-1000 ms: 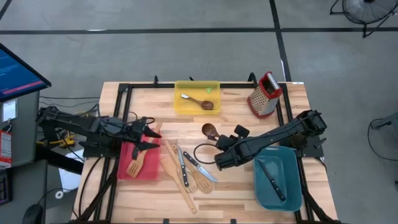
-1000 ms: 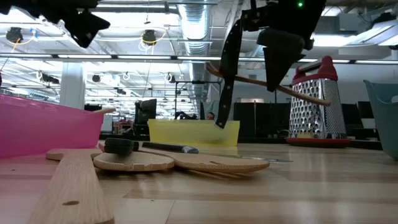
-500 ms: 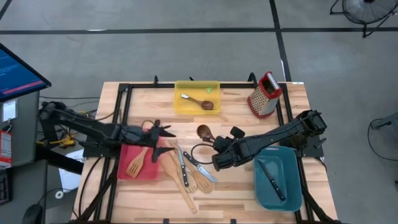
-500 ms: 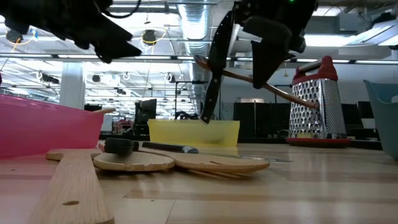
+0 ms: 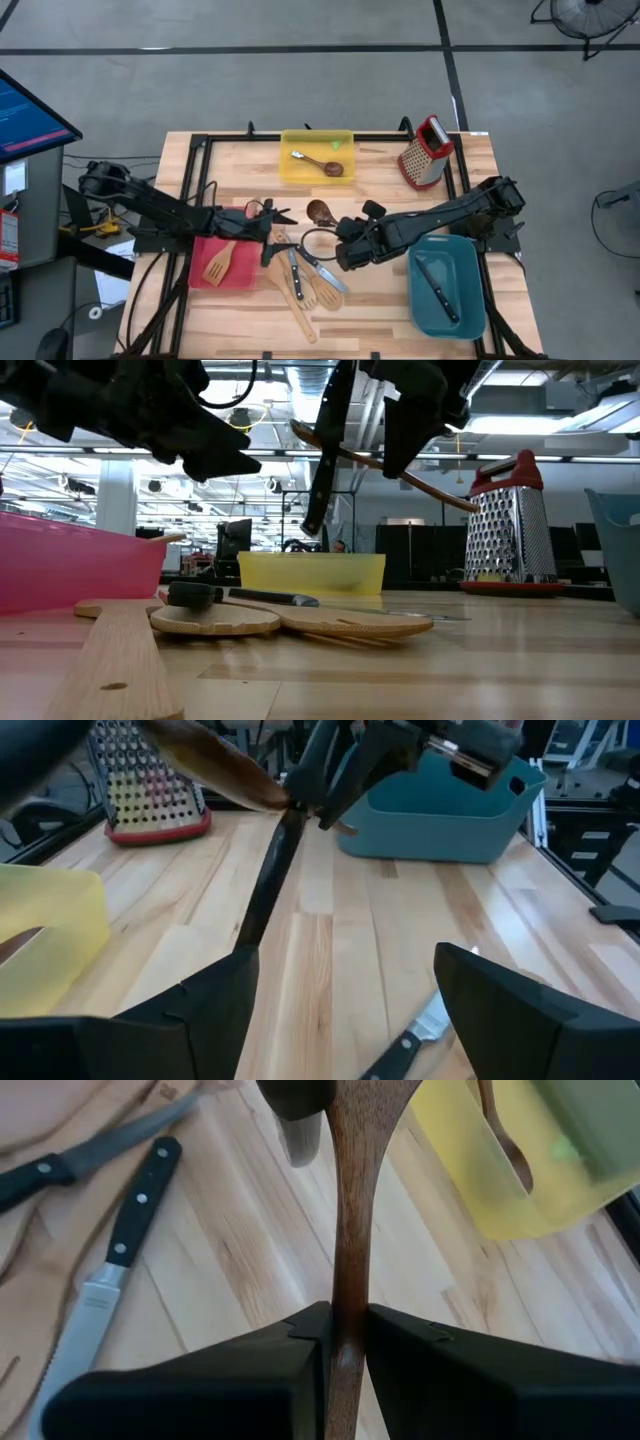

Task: Pick & Place Kitchen Items
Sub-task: Put the brown serving spoon into the yellow bin

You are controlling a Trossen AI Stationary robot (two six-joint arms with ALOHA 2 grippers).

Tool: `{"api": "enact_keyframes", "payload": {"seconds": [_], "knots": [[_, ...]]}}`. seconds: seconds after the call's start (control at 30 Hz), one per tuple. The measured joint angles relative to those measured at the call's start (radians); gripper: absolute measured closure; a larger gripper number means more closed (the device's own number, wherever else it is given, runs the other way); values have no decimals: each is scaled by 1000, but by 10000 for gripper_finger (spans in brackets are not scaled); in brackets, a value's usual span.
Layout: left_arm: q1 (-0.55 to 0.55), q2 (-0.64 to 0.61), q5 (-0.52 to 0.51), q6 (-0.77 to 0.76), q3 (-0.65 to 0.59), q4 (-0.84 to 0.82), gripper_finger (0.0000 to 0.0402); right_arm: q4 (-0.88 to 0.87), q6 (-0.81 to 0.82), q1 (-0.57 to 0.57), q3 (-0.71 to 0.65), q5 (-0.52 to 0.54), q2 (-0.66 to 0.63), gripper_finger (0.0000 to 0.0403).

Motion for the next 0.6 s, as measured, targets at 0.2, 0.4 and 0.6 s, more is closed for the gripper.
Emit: {"api": "enact_keyframes", "payload": {"seconds": [0.2, 0.4, 0.6], "knots": [[39, 92, 0, 8, 31, 44, 114, 54, -41, -3, 0, -1, 0, 355], [67, 187, 0, 61, 116, 47, 114, 75, -46, -2, 0, -1, 0, 355], [82, 252, 47, 64, 161, 45, 114, 78, -48, 0, 0, -4, 0, 355]]}}
